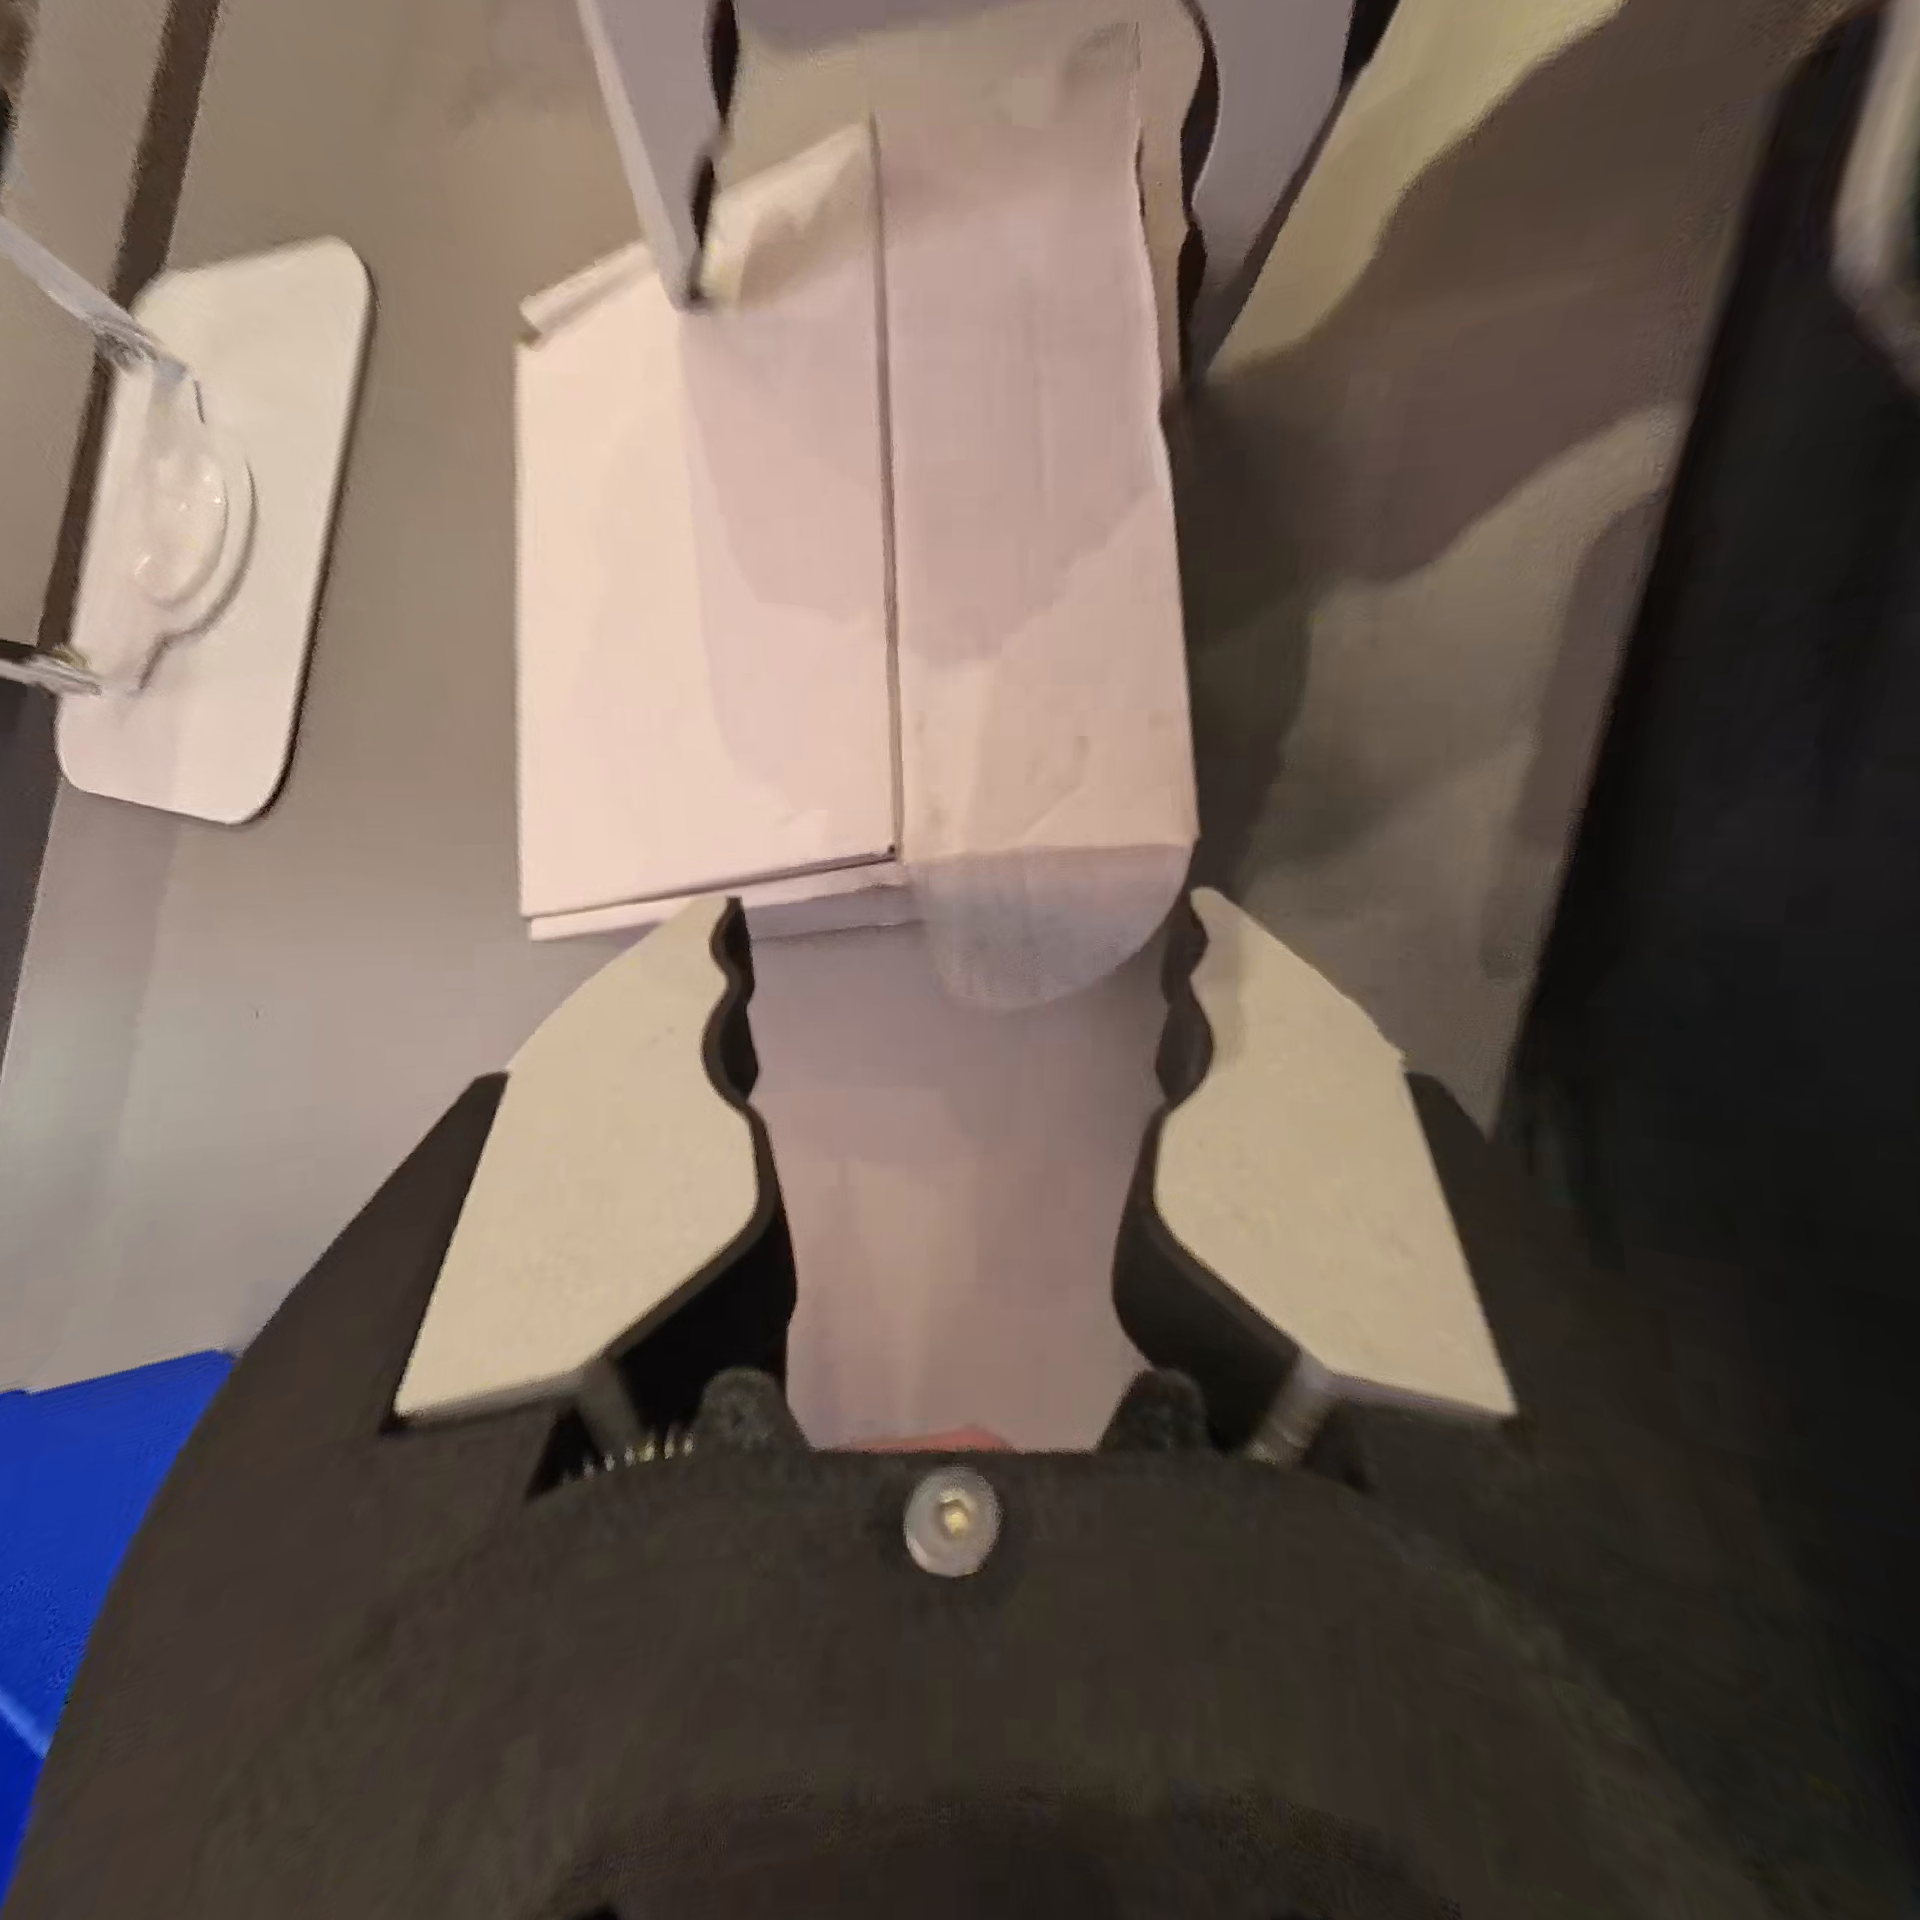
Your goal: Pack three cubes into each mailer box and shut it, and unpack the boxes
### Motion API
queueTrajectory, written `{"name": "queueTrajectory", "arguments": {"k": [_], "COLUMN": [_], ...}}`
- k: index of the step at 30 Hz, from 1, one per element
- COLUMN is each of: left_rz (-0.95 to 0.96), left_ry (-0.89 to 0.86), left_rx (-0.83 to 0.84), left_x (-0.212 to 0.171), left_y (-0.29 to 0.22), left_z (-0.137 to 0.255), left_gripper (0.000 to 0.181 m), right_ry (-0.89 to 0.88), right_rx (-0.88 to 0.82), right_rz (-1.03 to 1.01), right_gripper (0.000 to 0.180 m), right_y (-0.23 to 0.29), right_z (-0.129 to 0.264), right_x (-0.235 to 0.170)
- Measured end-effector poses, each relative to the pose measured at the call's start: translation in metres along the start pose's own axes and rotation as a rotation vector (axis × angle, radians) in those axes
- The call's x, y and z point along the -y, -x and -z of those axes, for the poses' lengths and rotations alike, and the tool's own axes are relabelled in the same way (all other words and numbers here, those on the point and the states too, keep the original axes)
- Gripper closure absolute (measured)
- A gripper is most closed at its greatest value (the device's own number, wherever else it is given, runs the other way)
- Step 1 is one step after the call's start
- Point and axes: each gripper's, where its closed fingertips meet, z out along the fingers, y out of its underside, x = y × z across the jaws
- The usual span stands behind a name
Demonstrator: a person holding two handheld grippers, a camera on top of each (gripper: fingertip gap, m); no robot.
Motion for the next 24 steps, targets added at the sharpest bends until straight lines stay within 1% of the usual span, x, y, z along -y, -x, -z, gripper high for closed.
{"name": "queueTrajectory", "arguments": {"k": [2, 4, 5, 6, 7, 9, 13, 15, 17, 19, 20, 21, 22, 24], "left_rz": [-0.043, -0.100, -0.083, -0.051, -0.035, 0.005, 0.234, 0.413, 0.590, 0.687, 0.726, 0.775, 0.820, 0.880], "left_ry": [0.069, 0.097, 0.099, 0.092, 0.098, 0.072, -0.029, -0.118, -0.173, -0.142, -0.117, -0.090, -0.086, -0.061], "left_rx": [0.010, 0.046, 0.030, 0.007, -0.003, 0.018, 0.001, -0.034, -0.113, -0.139, -0.159, -0.187, -0.226, -0.260], "left_x": [-0.008, -0.010, -0.010, -0.009, -0.010, -0.009, -0.003, 0.009, 0.019, 0.014, 0.010, 0.005, 0.004, 0.000], "left_y": [0.000, 0.004, 0.005, 0.005, 0.006, 0.012, 0.017, 0.020, 0.019, 0.017, 0.013, 0.008, 0.002, -0.009], "left_z": [-0.017, -0.020, -0.020, -0.019, -0.017, -0.010, 0.009, 0.014, 0.010, -0.003, -0.011, -0.018, -0.023, -0.031], "left_gripper": [0.104, 0.103, 0.103, 0.103, 0.104, 0.102, 0.100, 0.107, 0.109, 0.111, 0.112, 0.114, 0.118, 0.119], "right_ry": [0.006, 0.025, 0.019, 0.005, -0.011, -0.056, -0.277, -0.321, -0.353, -0.366, -0.357, -0.336, -0.320, -0.354], "right_rx": [-0.041, -0.054, -0.043, -0.001, 0.029, 0.089, 0.226, 0.264, 0.335, 0.434, 0.468, 0.490, 0.495, 0.528], "right_rz": [-0.019, -0.007, -0.015, -0.028, -0.071, -0.157, -0.445, -0.609, -0.774, -0.889, -0.909, -0.917, -0.930, -0.957], "right_gripper": [0.078, 0.082, 0.080, 0.072, 0.073, 0.078, 0.084, 0.090, 0.107, 0.109, 0.119, 0.125, 0.127, 0.129], "right_y": [-0.008, -0.010, -0.009, -0.006, -0.006, -0.006, -0.008, -0.013, -0.013, -0.005, 0.001, 0.007, 0.011, 0.015], "right_z": [-0.003, -0.003, -0.003, -0.002, 0.001, 0.012, 0.049, 0.057, 0.053, 0.044, 0.038, 0.031, 0.025, 0.022], "right_x": [0.002, 0.000, 0.000, 0.000, 0.001, 0.001, 0.003, -0.008, -0.017, -0.020, -0.023, -0.025, -0.027, -0.023]}}
